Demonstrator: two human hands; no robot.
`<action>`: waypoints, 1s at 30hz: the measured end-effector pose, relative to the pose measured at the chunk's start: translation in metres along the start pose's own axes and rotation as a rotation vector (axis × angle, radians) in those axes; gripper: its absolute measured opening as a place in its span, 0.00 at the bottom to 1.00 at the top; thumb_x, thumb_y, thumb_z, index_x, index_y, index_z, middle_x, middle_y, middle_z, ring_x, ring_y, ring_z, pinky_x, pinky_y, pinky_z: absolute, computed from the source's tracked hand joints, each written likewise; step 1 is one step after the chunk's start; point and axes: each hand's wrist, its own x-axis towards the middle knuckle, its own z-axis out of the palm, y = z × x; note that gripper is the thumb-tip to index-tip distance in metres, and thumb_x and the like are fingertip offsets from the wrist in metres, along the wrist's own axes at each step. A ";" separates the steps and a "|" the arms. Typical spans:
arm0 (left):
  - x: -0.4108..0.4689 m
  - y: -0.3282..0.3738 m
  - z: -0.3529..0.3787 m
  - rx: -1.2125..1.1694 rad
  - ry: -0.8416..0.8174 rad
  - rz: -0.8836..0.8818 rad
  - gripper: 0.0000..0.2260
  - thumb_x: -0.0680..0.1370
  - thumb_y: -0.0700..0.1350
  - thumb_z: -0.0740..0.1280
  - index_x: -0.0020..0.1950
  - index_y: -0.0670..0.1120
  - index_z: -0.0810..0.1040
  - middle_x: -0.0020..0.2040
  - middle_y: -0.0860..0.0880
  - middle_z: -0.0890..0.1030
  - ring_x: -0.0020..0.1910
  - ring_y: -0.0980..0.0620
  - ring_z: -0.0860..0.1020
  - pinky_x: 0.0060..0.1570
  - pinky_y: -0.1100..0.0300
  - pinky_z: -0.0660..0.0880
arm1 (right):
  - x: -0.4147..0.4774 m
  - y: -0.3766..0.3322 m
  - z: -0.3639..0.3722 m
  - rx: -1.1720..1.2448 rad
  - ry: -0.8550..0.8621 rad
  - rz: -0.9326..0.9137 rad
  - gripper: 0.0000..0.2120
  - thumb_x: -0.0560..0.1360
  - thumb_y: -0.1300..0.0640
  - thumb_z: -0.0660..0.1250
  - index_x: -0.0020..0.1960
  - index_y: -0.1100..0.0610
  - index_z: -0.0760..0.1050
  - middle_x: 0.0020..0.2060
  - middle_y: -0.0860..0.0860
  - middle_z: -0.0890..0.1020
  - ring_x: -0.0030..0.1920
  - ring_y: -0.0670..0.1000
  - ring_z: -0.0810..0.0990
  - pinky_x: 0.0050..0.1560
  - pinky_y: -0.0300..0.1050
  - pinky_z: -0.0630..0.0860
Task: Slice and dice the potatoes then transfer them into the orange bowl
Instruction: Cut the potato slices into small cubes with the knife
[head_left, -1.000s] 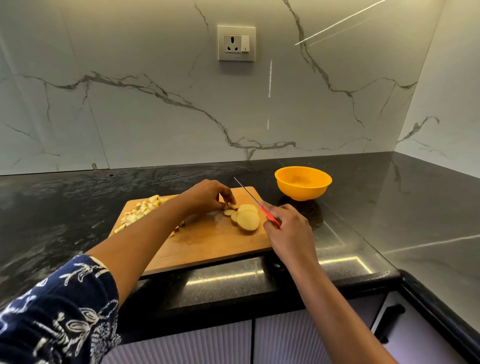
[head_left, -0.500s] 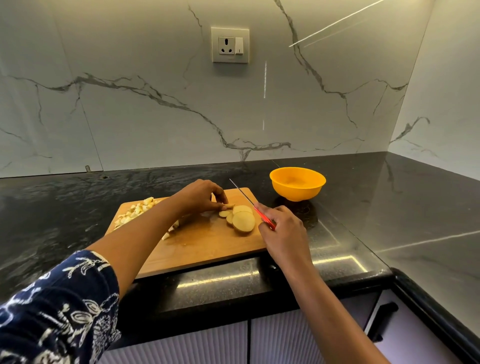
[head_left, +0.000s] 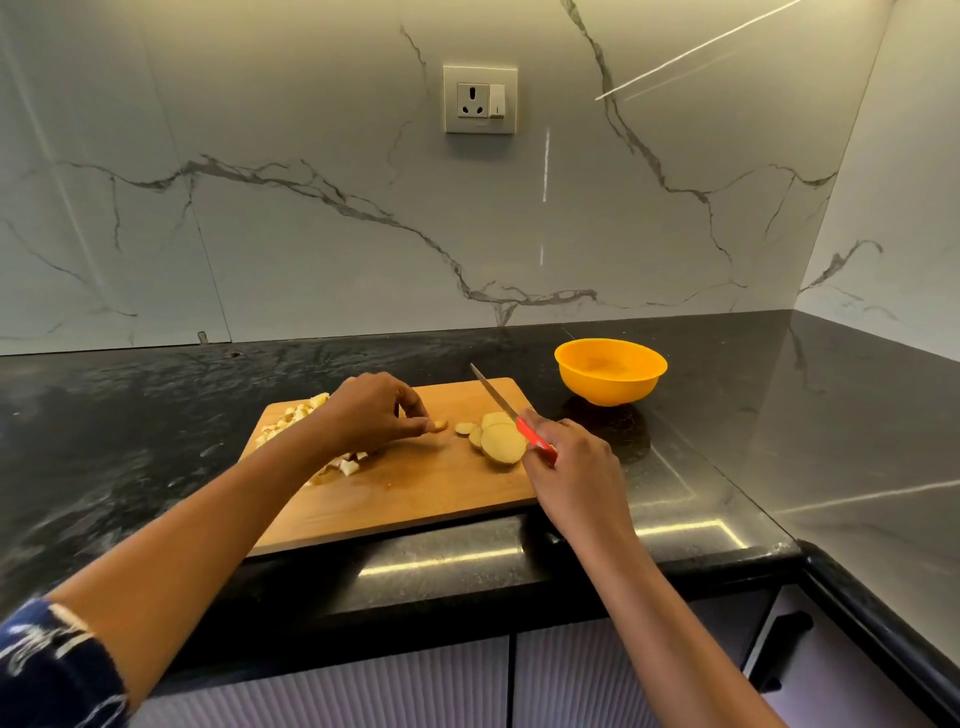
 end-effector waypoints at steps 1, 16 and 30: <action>-0.007 -0.001 0.000 0.012 0.004 -0.010 0.12 0.75 0.53 0.68 0.52 0.48 0.82 0.45 0.53 0.79 0.43 0.55 0.76 0.43 0.63 0.74 | -0.003 -0.003 0.000 -0.007 -0.010 -0.021 0.21 0.78 0.55 0.63 0.71 0.46 0.69 0.44 0.42 0.72 0.44 0.41 0.70 0.41 0.36 0.64; -0.041 -0.009 0.019 0.030 0.213 0.070 0.13 0.73 0.55 0.69 0.52 0.50 0.83 0.50 0.53 0.82 0.46 0.57 0.77 0.47 0.63 0.76 | -0.028 -0.029 -0.007 -0.135 -0.133 -0.212 0.21 0.80 0.52 0.59 0.72 0.44 0.66 0.51 0.45 0.78 0.44 0.43 0.69 0.42 0.35 0.64; -0.045 -0.007 0.024 0.027 0.299 0.051 0.11 0.73 0.56 0.69 0.50 0.52 0.83 0.49 0.52 0.82 0.47 0.54 0.77 0.53 0.52 0.74 | -0.027 -0.057 0.008 -0.298 -0.233 -0.302 0.17 0.82 0.57 0.56 0.69 0.53 0.69 0.57 0.51 0.76 0.53 0.50 0.76 0.44 0.40 0.67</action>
